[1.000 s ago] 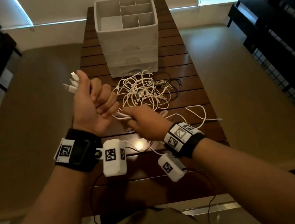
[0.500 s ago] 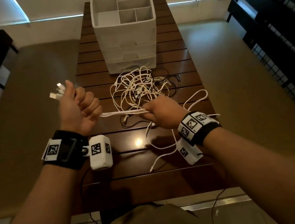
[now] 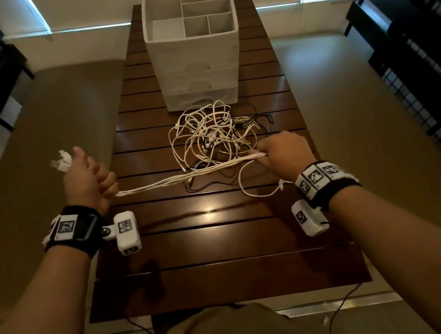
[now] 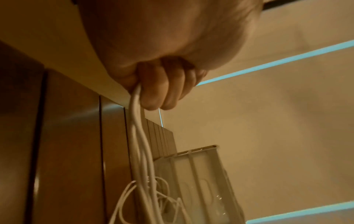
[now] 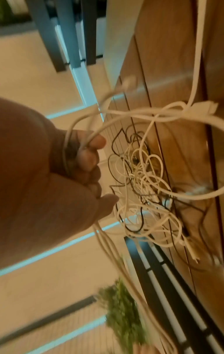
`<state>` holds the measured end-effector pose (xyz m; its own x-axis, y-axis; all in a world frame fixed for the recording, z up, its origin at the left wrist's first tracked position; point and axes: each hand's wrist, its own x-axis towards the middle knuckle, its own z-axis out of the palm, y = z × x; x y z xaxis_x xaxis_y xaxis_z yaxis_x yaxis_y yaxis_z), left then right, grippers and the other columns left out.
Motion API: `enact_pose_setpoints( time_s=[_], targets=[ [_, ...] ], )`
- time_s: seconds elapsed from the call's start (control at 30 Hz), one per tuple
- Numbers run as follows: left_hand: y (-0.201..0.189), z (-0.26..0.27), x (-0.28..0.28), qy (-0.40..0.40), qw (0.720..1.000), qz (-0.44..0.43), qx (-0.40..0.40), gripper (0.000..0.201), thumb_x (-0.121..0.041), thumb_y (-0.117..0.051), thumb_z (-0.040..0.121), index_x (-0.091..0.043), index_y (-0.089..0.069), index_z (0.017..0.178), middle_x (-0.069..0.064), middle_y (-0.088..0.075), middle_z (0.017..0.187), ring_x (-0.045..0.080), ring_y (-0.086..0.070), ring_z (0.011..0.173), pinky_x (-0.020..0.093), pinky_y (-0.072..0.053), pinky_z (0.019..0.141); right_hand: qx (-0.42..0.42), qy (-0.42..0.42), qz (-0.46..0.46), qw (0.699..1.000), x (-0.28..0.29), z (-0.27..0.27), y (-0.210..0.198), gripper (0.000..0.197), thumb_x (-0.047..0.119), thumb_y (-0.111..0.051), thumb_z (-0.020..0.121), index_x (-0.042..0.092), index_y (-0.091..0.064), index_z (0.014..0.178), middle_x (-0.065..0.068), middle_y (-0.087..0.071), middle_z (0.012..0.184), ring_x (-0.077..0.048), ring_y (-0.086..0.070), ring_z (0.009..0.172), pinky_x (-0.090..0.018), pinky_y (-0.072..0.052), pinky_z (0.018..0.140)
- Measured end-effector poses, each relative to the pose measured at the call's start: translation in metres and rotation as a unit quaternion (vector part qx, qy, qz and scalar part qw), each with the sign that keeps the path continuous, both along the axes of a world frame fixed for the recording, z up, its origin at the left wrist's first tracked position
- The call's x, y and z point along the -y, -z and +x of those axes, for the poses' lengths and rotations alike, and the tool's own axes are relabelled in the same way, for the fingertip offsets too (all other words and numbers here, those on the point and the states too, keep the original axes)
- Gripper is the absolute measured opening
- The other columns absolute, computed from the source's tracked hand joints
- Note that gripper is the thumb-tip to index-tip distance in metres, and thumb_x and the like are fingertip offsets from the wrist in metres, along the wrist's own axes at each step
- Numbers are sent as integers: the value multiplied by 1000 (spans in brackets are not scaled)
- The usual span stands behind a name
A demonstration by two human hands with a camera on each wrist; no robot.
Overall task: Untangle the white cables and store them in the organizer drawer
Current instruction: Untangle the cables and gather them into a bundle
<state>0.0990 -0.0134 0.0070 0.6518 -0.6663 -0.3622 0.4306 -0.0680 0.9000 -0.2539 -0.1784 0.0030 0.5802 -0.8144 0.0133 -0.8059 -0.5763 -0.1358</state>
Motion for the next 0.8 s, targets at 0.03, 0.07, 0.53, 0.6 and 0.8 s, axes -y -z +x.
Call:
enact_pose_setpoints(
  time_s=[0.03, 0.07, 0.53, 0.6, 0.8],
  targets=[
    [1, -4, 1, 9, 1000, 23, 19, 60, -59, -35, 108, -26, -27, 59, -6, -17, 51, 13, -12, 43, 22, -8, 43, -5, 11, 4, 1000, 2, -1, -3, 36, 50, -54, 102, 25, -67, 78, 4, -56, 68, -27, -65, 77, -32, -44, 65],
    [1, -8, 3, 27, 997, 51, 42, 60, -59, -36, 108, -26, -29, 59, -6, -19, 50, 12, -14, 41, 20, -10, 43, -19, 11, 11, 1000, 2, 0, -6, 31, 46, -55, 102, 26, -73, 87, 2, -61, 73, -28, -67, 80, -33, -45, 67],
    [2, -143, 47, 522, 707, 83, 471, 35, -35, -50, 109, -28, -67, 80, -11, -64, 76, -8, -57, 66, 13, -38, 62, -97, -100, 18, 990, -41, 49, -35, 23, 37, -59, 99, 16, -69, 98, -5, -61, 88, -30, -65, 86, -35, -42, 68],
    [-3, -134, 45, 506, 723, 72, 465, 39, -35, -49, 109, -21, -71, 80, -11, -62, 73, -7, -56, 62, 12, -39, 59, -85, -87, 28, 992, -35, 39, -28, 24, 38, -55, 101, 18, -68, 97, -1, -58, 83, -26, -61, 79, -34, -40, 67],
    [-14, -86, 36, 423, 783, 97, 446, 48, -42, -46, 109, -13, -67, 78, -9, -46, 49, 4, -40, 43, 18, -36, 48, -159, 78, 23, 984, 11, -25, -22, 30, 42, -55, 100, 17, -66, 89, -10, -71, 96, -32, -68, 85, -37, -50, 71]
  ],
)
